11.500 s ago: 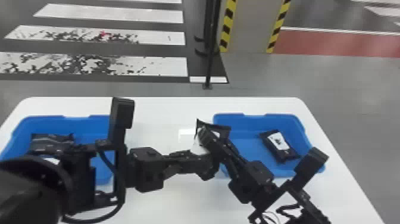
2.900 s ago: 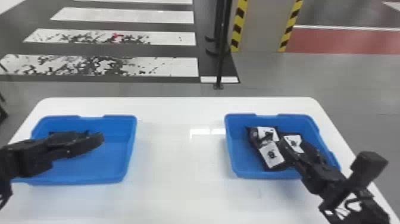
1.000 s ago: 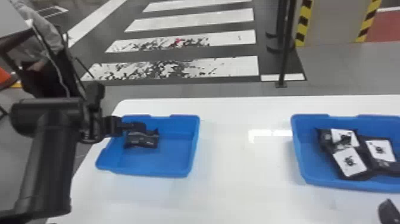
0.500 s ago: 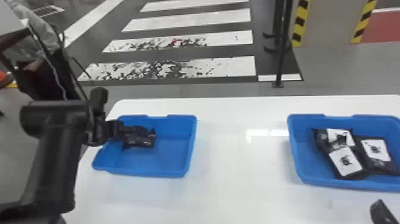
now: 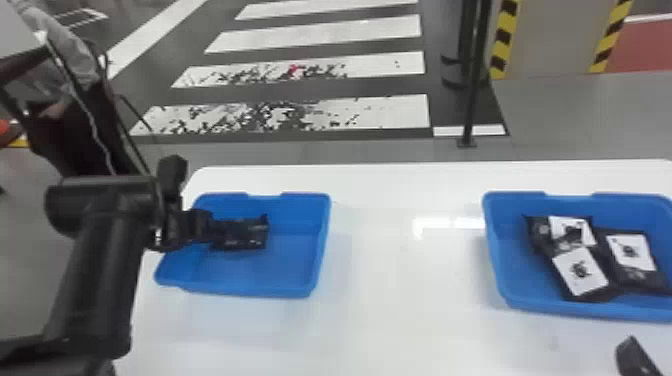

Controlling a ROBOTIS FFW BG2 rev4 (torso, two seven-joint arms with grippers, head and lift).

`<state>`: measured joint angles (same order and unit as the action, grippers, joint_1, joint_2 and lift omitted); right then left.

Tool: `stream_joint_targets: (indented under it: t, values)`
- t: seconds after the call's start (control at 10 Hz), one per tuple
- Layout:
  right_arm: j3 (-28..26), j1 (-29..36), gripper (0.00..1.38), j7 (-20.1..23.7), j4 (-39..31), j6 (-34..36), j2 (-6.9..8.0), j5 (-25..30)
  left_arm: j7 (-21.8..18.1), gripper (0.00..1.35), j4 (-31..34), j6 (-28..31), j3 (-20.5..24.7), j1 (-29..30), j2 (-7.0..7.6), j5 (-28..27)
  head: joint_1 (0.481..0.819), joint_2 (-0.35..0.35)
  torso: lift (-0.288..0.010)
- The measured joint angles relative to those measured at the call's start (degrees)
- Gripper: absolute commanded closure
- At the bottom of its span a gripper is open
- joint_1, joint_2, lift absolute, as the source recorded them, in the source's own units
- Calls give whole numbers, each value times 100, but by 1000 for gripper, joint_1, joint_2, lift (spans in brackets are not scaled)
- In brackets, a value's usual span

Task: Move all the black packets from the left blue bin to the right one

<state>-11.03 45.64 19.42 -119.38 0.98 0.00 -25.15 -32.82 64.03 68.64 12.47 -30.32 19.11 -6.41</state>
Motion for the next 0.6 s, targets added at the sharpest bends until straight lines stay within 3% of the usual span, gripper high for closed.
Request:
stream_joint_targets:
  t: [0.3,0.6]
  values:
    - [-5,35,323,11,-40,0,0,-71,-169,1208,98,-22,28,176,-62,36,695,197,-140]
    - [-6,61,325,29,-140,0,0,-99,-404,1208,2029,156,39,1100,-85,747,695,150,-140]
